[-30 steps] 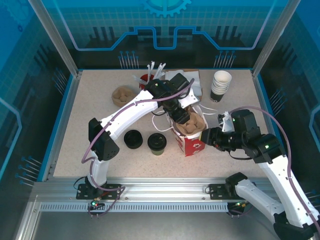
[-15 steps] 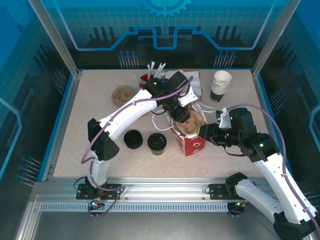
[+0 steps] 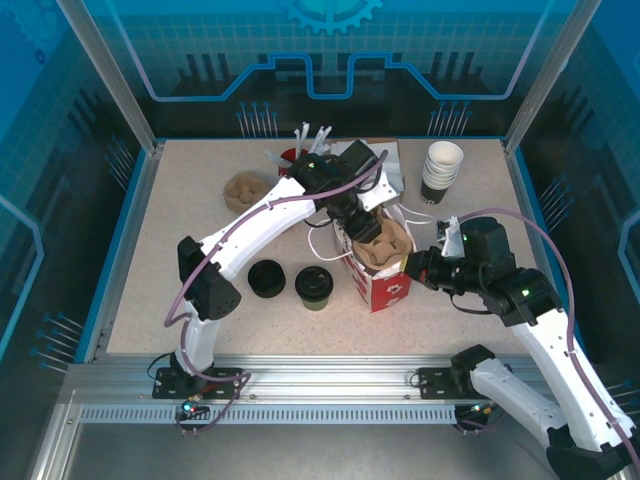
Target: Pack the takeout coffee
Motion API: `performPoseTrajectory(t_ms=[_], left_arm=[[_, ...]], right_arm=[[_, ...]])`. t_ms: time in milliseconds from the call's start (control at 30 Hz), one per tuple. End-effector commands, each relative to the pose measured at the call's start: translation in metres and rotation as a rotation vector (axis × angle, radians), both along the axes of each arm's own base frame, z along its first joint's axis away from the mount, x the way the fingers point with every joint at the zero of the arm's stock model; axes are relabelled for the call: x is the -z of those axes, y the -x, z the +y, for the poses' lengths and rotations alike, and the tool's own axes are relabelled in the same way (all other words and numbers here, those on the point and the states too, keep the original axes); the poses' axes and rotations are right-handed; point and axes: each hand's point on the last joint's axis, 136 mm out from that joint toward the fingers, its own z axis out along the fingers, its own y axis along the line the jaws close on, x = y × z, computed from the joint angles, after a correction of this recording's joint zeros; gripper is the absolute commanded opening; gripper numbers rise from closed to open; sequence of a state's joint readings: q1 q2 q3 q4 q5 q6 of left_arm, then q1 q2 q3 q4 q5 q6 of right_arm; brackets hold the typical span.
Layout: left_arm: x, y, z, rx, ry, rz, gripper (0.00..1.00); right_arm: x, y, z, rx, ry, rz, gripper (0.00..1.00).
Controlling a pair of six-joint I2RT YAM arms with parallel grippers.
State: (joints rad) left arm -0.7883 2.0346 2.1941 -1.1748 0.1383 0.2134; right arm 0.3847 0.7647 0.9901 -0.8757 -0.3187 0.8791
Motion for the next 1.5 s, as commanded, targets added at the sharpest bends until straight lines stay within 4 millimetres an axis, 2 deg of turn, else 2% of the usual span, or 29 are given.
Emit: performPoseTrajectory(t_ms=[0,267,367,500,633,800,933,1100,1467], left_arm=[[0.008,-0.010,0.008,-0.007,-0.062,-0.022,0.37],[0.012,-0.012,0.010,0.018,-0.100,-0.049,0.37],[0.014,-0.009,0.007,0.042,-0.106,-0.051,0.37],[0.016,-0.004,0.006,0.071,-0.110,-0.048,0.37],[0.014,0.004,0.001,0.121,-0.096,-0.059,0.37],[0.014,0.011,-0.005,0.184,-0.083,-0.063,0.38],[0.017,0.015,-0.009,0.221,-0.080,-0.060,0.38],[0.021,0.017,-0.012,0.242,-0.073,-0.049,0.38],[0.029,0.021,-0.021,0.283,-0.028,-0.037,0.39]], right_arm=[[-0.007,0.010,-0.005,-0.001,-0.001,0.012,0.00],[-0.009,0.016,-0.006,-0.018,0.006,0.033,0.01],[-0.015,0.015,-0.005,-0.034,0.006,0.018,0.14],[-0.034,0.012,-0.012,-0.049,0.065,-0.051,0.24],[-0.052,0.004,-0.032,-0.032,0.199,-0.157,0.29],[-0.066,-0.016,-0.040,-0.047,0.307,-0.267,0.34],[-0.057,-0.037,-0.039,-0.066,0.356,-0.280,0.36],[-0.044,-0.054,-0.027,-0.110,0.342,-0.271,0.39],[-0.016,-0.070,-0.028,-0.118,0.388,-0.221,0.44]])
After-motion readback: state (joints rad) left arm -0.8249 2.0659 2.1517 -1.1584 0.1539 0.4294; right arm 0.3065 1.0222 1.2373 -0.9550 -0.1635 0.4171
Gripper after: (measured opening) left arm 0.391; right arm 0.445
